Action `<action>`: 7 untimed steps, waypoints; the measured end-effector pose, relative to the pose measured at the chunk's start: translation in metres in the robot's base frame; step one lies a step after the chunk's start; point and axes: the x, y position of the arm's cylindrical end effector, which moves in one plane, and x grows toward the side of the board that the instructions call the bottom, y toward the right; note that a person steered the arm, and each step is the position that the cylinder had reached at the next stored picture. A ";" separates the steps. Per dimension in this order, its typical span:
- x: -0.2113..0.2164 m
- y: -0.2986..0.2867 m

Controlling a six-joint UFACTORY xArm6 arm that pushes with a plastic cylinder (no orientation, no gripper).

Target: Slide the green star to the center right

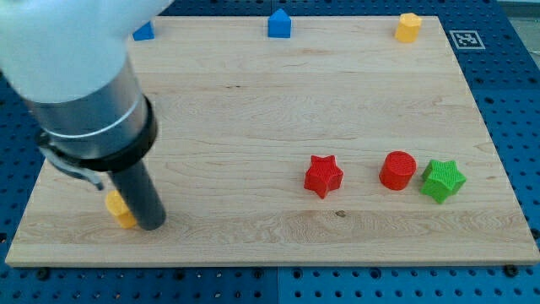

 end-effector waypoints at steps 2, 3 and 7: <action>0.000 -0.009; 0.001 0.051; 0.001 0.106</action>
